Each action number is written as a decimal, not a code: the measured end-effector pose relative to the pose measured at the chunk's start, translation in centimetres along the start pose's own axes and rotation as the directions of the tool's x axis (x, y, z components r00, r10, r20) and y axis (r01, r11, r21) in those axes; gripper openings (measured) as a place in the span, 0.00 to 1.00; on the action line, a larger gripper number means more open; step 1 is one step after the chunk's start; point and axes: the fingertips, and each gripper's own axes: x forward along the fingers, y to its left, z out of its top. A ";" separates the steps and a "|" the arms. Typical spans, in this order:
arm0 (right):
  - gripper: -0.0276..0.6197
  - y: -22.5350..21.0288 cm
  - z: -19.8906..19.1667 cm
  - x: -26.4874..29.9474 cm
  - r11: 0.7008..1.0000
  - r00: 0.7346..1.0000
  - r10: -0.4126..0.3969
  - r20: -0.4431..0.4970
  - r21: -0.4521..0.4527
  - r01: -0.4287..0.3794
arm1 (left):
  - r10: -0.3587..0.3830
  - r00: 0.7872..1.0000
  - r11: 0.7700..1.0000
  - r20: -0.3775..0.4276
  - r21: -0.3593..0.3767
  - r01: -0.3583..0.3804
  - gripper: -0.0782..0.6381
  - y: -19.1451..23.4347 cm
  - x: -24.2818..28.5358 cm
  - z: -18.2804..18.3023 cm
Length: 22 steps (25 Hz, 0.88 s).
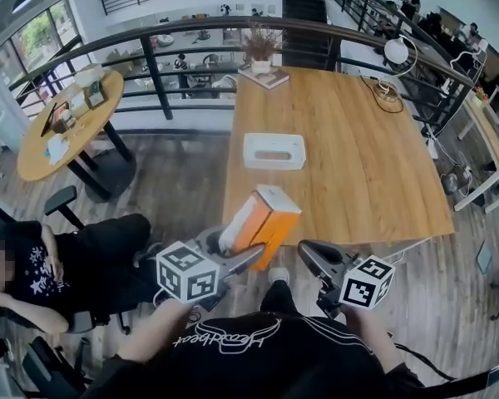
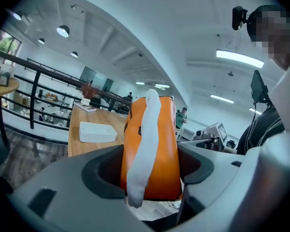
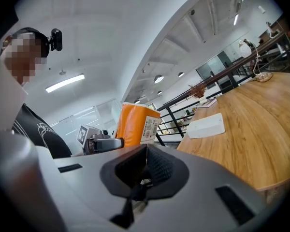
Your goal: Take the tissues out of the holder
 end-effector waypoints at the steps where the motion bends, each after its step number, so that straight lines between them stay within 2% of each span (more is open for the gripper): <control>1: 0.07 0.6 -0.3 -0.3 1.000 1.000 0.001 -0.001 -0.004 -0.001 | 0.000 1.000 1.000 0.001 0.000 0.000 0.55 -0.5 -0.5 -0.3; 7: 0.07 3.0 -2.1 -1.7 0.999 1.000 -0.009 -0.004 -0.042 0.009 | -0.006 1.000 0.999 0.011 0.033 0.006 0.55 -2.6 -2.4 -1.8; 14: 0.07 3.6 -2.5 -3.0 0.998 1.000 -0.022 0.003 -0.063 0.022 | 0.011 1.000 0.998 0.007 0.055 -0.011 0.55 -4.0 -2.8 -2.2; 22: 0.07 4.5 -2.3 -3.6 0.997 1.000 -0.015 0.009 -0.076 0.015 | -0.002 1.000 0.997 0.007 0.074 0.002 0.55 -5.4 -3.0 -2.2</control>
